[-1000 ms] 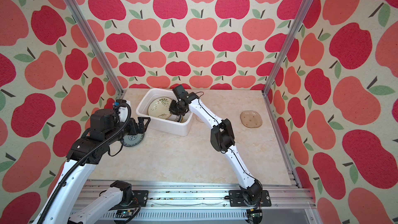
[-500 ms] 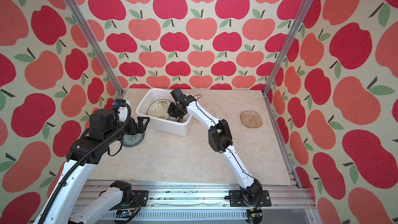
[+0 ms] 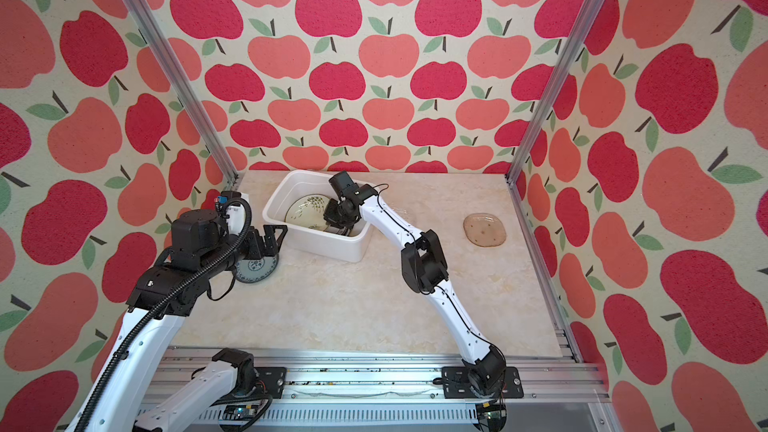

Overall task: Place the plates into the plastic bin on the countertop
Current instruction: 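Lower the cream plate onto the plate stack in the bin with the right gripper, then open and raise the right gripper while the left gripper reaches the blue floral plate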

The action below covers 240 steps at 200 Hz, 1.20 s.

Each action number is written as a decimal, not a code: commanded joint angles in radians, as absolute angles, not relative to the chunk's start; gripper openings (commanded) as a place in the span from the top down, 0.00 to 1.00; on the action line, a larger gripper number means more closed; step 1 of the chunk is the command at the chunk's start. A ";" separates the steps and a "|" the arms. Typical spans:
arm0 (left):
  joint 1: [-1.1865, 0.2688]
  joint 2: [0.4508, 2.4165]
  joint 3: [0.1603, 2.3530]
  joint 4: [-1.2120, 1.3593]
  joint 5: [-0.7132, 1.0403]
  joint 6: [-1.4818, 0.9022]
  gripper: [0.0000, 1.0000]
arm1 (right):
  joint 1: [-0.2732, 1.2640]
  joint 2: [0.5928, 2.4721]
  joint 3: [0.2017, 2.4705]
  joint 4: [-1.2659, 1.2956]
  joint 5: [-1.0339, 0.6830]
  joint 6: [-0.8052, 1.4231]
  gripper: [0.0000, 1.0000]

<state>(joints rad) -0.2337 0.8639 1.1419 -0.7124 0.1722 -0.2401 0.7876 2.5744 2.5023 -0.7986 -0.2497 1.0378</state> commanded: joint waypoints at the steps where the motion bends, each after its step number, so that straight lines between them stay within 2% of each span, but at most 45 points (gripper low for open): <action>1: -0.226 0.858 1.149 -0.695 0.181 -0.222 0.01 | 0.770 2.583 2.519 -0.727 -0.236 1.049 0.75; 112: -0.216 0.850 1.158 -0.701 0.179 -0.224 0.01 | 0.764 2.524 2.457 -0.758 -0.172 1.060 0.47; 147: -0.216 0.839 1.154 -0.706 0.174 -0.225 0.01 | 0.762 2.497 2.434 -0.783 -0.120 1.060 0.41; 194: -0.212 0.831 1.154 -0.727 0.171 -0.225 0.01 | 0.774 2.471 2.466 -0.874 -0.004 0.982 0.22; 240: -0.189 0.819 1.164 -0.793 0.157 -0.409 0.01 | 0.799 2.393 2.470 -0.829 0.069 0.857 0.14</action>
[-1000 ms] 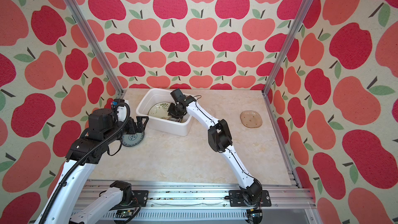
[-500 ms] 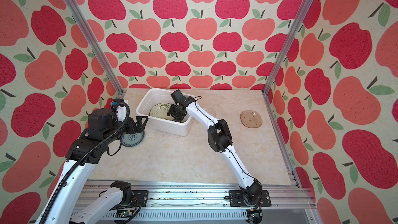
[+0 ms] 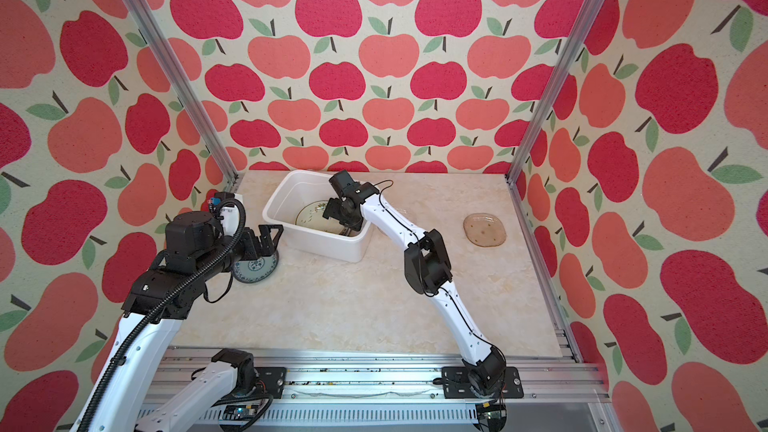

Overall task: Place the plates into the plastic bin on the countertop
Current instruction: 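Open and raise the right gripper while the left gripper reaches the blue floral plate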

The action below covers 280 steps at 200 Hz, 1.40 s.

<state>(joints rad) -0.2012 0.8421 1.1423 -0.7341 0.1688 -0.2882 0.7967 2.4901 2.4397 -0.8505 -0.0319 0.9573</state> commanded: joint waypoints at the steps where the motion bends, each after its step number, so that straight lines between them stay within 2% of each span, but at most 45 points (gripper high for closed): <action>1: -0.189 0.818 1.163 -0.795 0.156 -0.414 0.01 | 0.799 2.391 2.470 -0.827 0.070 0.855 0.14; 53: -0.141 0.802 1.158 -0.907 0.120 -0.648 0.01 | 0.821 2.291 2.461 -0.858 0.142 0.764 0.13; 76: -0.101 0.810 1.160 -0.922 0.211 -0.677 0.01 | 0.833 2.210 2.411 -0.833 0.159 0.714 0.13; 133: 0.060 0.854 1.120 -1.045 0.366 -0.749 0.01 | 0.866 1.890 2.086 -0.650 0.096 0.614 0.14; 172: 0.170 0.877 1.000 -1.093 0.315 -0.816 0.02 | 0.867 1.658 1.822 -0.533 0.053 0.609 0.16; 203: 0.238 0.917 0.917 -1.028 0.324 -0.780 0.05 | 0.862 1.540 1.706 -0.497 -0.003 0.590 0.16; 244: 0.311 1.012 0.861 -0.823 0.367 -0.583 0.07 | 0.804 1.490 1.599 -0.475 -0.174 0.638 0.16; 262: 0.349 1.082 0.894 -0.806 0.386 -0.516 0.09 | 0.784 1.486 1.557 -0.446 -0.236 0.667 0.16; 280: 0.357 1.194 0.952 -0.837 0.324 -0.427 0.09 | 0.776 1.491 1.529 -0.424 -0.286 0.681 0.17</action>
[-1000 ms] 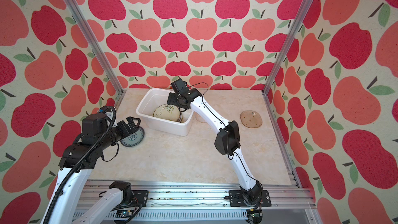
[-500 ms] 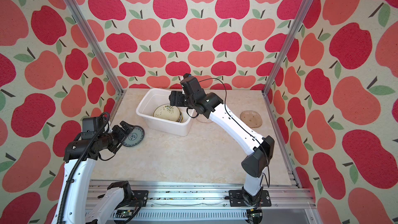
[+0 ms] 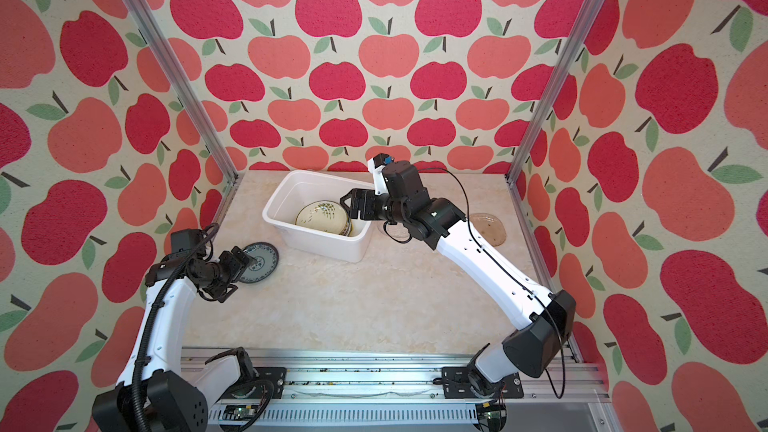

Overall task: Place the plates into the plastic bin on the countertop
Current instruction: 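Open and raise the right gripper while the left gripper reaches the blue floral plate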

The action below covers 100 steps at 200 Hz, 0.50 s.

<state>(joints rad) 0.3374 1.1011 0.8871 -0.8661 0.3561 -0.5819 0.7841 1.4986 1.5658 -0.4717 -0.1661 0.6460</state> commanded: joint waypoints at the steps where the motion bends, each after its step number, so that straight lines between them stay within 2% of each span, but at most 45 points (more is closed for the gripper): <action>1: 0.358 1.199 0.955 -0.839 0.320 -0.422 0.09 | 0.775 1.492 1.528 -0.424 -0.288 0.682 0.17; 25: 0.400 1.289 0.991 -0.868 0.253 -0.348 0.10 | 0.769 1.508 1.492 -0.383 -0.346 0.716 0.17; 40: 0.432 1.324 0.983 -0.835 0.261 -0.315 0.15 | 0.767 1.519 1.470 -0.352 -0.369 0.741 0.18; 80: 0.544 1.415 0.923 -0.664 0.440 -0.261 0.18 | 0.764 1.549 1.433 -0.288 -0.430 0.795 0.19; 100: 0.588 1.484 0.896 -0.608 0.498 -0.244 0.23 | 0.758 1.588 1.471 -0.314 -0.466 0.792 0.19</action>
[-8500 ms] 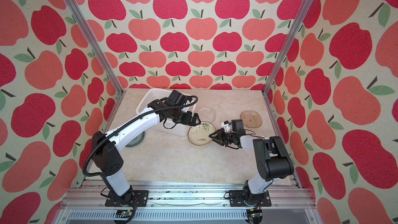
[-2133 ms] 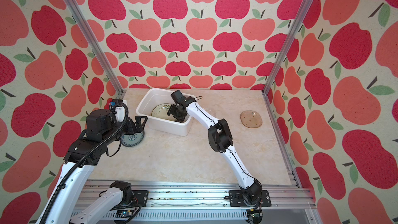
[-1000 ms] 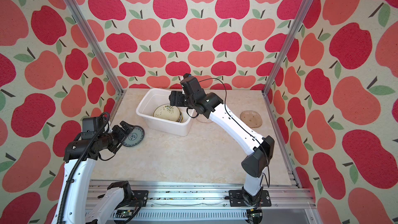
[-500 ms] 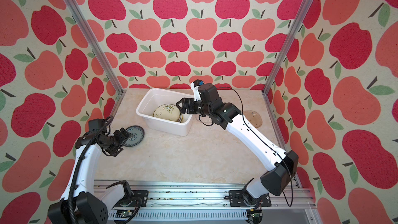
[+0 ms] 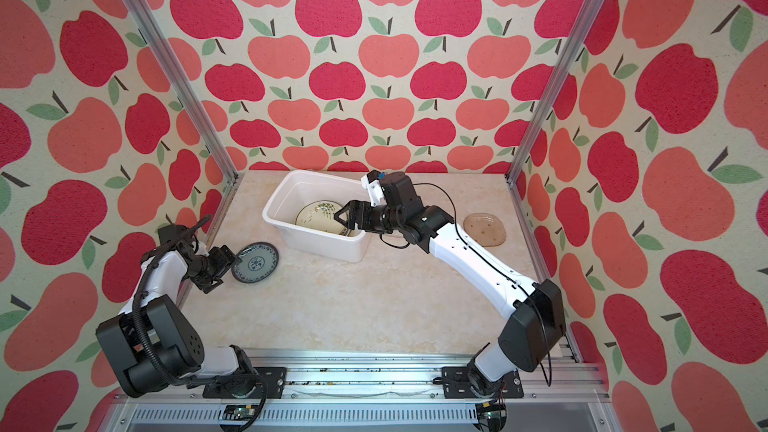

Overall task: Place the plates into the plastic bin on the countertop
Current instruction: 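Open and raise the right gripper while the left gripper reaches the blue floral plate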

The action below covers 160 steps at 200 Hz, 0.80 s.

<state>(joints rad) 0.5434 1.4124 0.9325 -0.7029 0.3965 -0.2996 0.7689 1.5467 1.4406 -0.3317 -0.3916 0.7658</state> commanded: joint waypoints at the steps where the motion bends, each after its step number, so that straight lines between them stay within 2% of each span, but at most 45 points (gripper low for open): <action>1: 0.590 1.489 0.896 -0.608 0.499 -0.243 0.24 | 0.758 1.589 1.472 -0.314 -0.467 0.792 0.19; 46: 0.626 1.597 0.883 -0.548 0.529 -0.202 0.27 | 0.749 1.638 1.518 -0.301 -0.486 0.802 0.19; 109: 0.629 1.692 0.843 -0.388 0.582 -0.245 0.36 | 0.747 1.671 1.525 -0.253 -0.497 0.857 0.21; 160: 0.611 1.709 0.808 -0.328 0.564 -0.245 0.54 | 0.747 1.632 1.491 -0.265 -0.437 0.836 0.21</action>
<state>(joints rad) 0.6209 1.6588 0.8410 -0.3561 0.5930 -0.2481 0.7521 1.6646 1.4940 -0.2775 -0.4671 0.8364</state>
